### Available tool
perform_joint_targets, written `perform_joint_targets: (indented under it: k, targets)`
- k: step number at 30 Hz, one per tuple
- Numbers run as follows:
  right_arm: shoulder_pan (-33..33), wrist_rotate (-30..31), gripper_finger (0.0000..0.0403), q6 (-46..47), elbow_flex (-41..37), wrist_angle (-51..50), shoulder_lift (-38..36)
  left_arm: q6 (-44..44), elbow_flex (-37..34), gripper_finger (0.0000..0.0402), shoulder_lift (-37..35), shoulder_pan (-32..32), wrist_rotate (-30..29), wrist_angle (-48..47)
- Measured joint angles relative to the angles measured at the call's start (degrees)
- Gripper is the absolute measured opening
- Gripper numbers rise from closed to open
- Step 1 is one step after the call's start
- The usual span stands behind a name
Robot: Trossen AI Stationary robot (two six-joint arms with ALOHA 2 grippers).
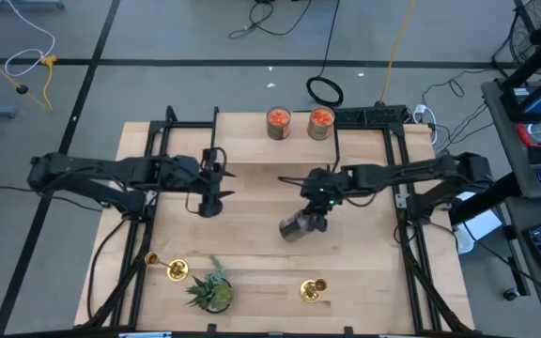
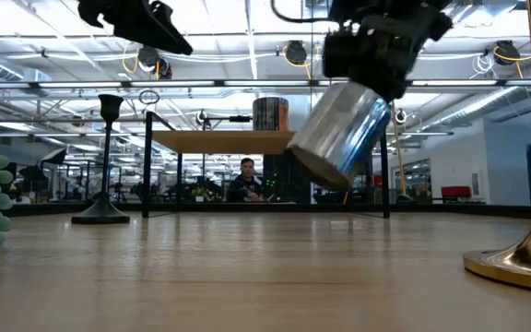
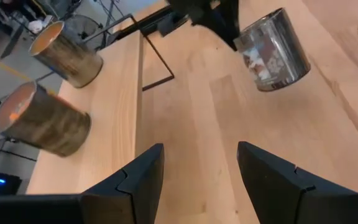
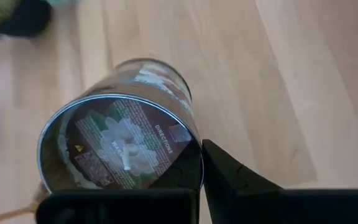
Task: Pick & Place candle stick holders
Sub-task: Put the brown scented candle on the shelf
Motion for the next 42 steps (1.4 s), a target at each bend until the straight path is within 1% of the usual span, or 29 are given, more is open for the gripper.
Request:
perform_joint_targets:
  k: [2,4,5,7,9,12,16,18,22,24,29,34,42]
  targets:
    - [-0.6,0.1,0.0002,-2.3,3.4,-2.4,1.7,2.2,0.7,0.0211,1.2,0.0,0.0,0.4]
    - [-1.2,0.5,0.0001,-5.7,8.7,-6.6,3.2,4.3,1.1,0.0211,1.9,0.2,0.0,1.6]
    - [-1.4,2.0,0.0001,-7.4,11.7,-9.2,3.9,5.0,1.1,0.0211,2.2,0.5,0.0,1.9]
    - [-1.6,7.8,0.0001,-8.8,16.7,-14.9,5.0,5.8,1.1,0.0211,2.9,1.2,0.5,4.0]
    - [-2.2,12.4,0.0001,-9.9,20.5,-18.4,7.1,6.7,1.1,0.0211,3.0,2.0,1.0,2.9]
    - [-3.0,13.7,0.0001,-12.1,23.1,-18.7,10.5,7.7,1.1,0.0211,2.9,3.2,2.6,3.3]
    - [-3.8,10.3,0.0001,-15.6,23.9,-18.1,15.8,8.0,1.1,0.0211,2.7,4.3,4.1,3.0]
    - [-3.8,10.1,0.0,-15.8,24.2,-18.1,17.8,8.5,1.1,0.0211,2.7,4.6,5.7,2.8]
    - [-3.9,10.3,0.0,-16.0,24.7,-16.9,19.4,9.0,1.1,0.0211,3.0,4.8,10.8,2.0]
    - [-4.0,10.4,0.0,-17.1,24.7,-17.2,20.1,8.9,1.1,0.0211,3.3,4.8,12.3,1.8]
    - [-5.0,10.2,0.0002,-18.4,24.5,-16.1,19.9,8.4,1.1,0.0211,3.8,4.8,13.4,1.9]
    - [-6.1,10.6,0.0003,-21.2,22.4,-14.9,20.0,8.4,1.0,0.0211,3.8,4.8,13.4,1.9]
    - [-6.8,10.9,0.0004,-24.1,20.5,-10.6,19.8,7.4,1.0,0.0211,3.8,4.8,13.4,1.8]
